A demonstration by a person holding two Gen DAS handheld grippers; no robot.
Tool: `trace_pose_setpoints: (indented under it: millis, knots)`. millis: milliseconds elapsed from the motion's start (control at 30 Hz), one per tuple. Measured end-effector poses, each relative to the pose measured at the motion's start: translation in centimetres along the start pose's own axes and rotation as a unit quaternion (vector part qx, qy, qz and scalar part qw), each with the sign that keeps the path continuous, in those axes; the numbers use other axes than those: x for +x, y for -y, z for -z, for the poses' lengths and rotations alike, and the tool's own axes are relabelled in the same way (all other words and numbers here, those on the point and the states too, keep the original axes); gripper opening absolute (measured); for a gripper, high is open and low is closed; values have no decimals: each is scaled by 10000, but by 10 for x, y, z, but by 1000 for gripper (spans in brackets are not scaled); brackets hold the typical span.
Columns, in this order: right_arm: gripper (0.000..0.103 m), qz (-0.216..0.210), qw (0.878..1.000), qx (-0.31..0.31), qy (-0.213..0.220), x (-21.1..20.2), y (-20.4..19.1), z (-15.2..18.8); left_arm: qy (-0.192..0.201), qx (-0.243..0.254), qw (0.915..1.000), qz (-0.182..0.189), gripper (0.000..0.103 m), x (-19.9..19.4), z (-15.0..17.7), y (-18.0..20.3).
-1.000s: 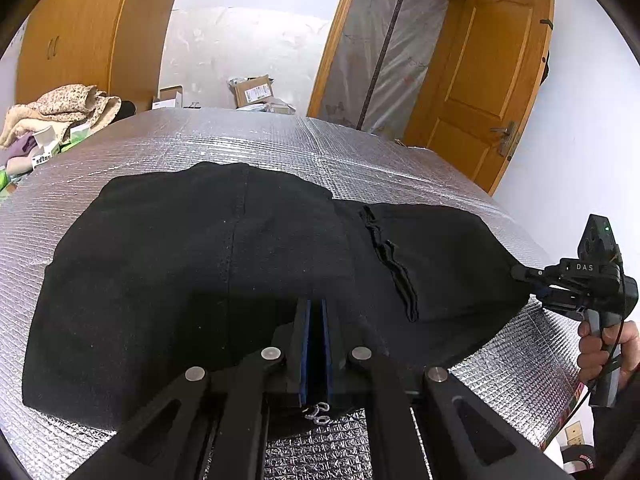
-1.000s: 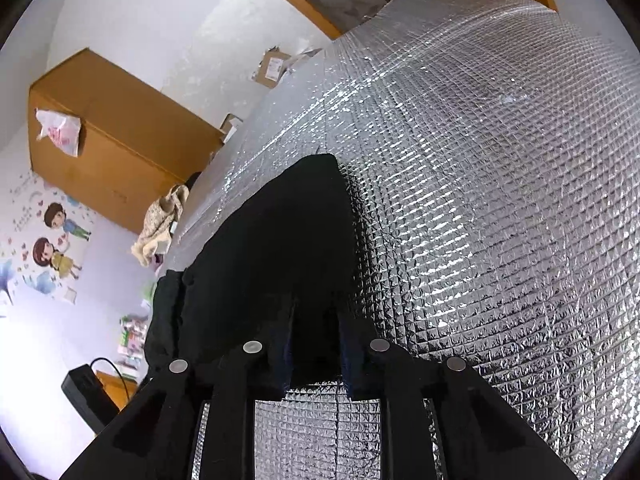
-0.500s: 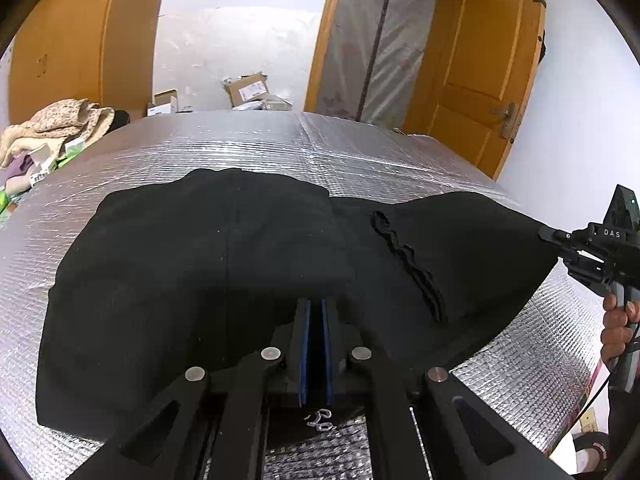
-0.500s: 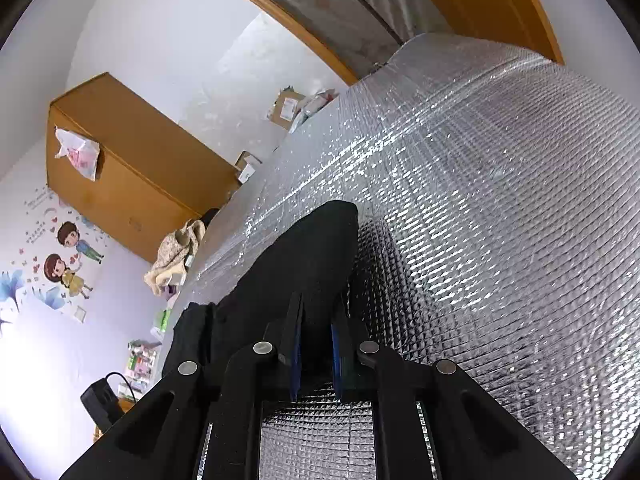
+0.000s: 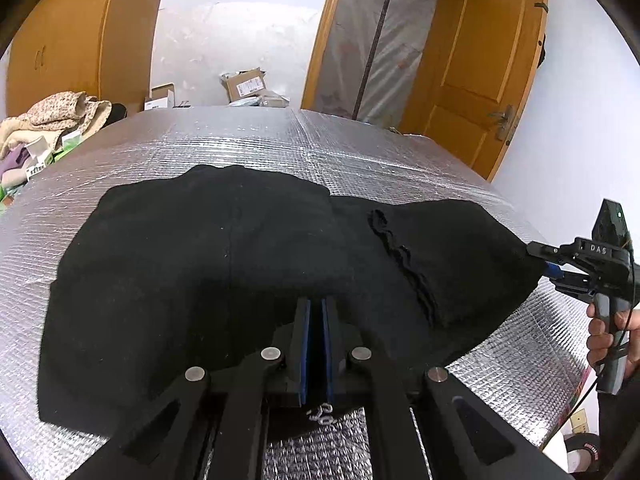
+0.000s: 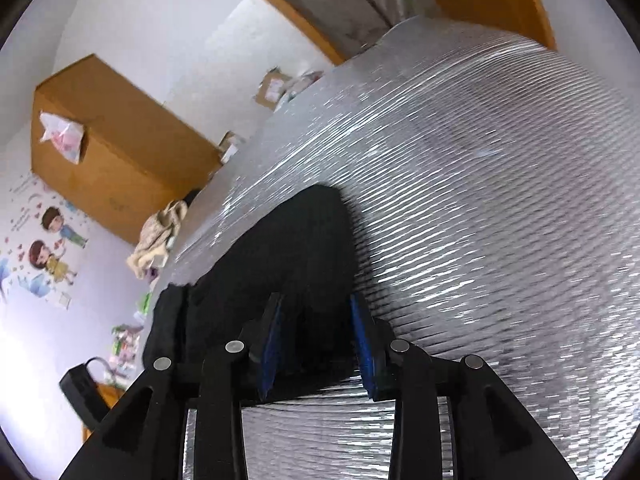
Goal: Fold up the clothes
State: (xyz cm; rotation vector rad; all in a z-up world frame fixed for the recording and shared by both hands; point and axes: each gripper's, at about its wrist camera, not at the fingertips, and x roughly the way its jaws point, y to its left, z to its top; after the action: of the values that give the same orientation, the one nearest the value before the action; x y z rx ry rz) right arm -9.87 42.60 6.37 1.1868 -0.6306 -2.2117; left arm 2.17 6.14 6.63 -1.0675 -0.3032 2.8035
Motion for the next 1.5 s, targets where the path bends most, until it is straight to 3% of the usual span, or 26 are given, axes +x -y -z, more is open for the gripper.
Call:
trace_pose_setpoints:
  millis: [167,333,600,833,900,933,967,1000,1233,1367,1500]
  knots:
    - [35,79,9999,41,115,-7,7,2,196,221,9979,584,5,-13,-5,20]
    - [35,-40,10000,64,3,-1,10,6,-57,492,9958,770,8,2,-5,42]
    - [35,-220,9997,123,-5,-2,23,6,-371,697,9947,661,30,25,-2,72]
    - [35,-364,9993,91,-50,2,20,8,-679,724,9944,361,32,44,0,84]
    - [35,-398,9991,91,-66,3,19,8,-717,744,9941,331,32,46,-1,87]
    - [35,-414,9991,92,-71,4,20,7,-730,789,9936,334,27,47,-1,89]
    - [35,-432,9990,94,-75,4,20,7,-740,854,9930,348,20,48,0,92]
    - [35,-451,9989,95,-78,4,20,8,-729,893,9927,361,5,48,-1,93]
    - [35,-518,9985,131,-84,3,24,6,-212,980,9948,186,4,28,-9,92]
    - [35,-555,9983,152,-87,3,26,4,-594,820,9948,67,4,45,-5,80]
    - [35,-502,9986,147,-22,-1,24,3,-613,905,9940,70,4,45,-2,83]
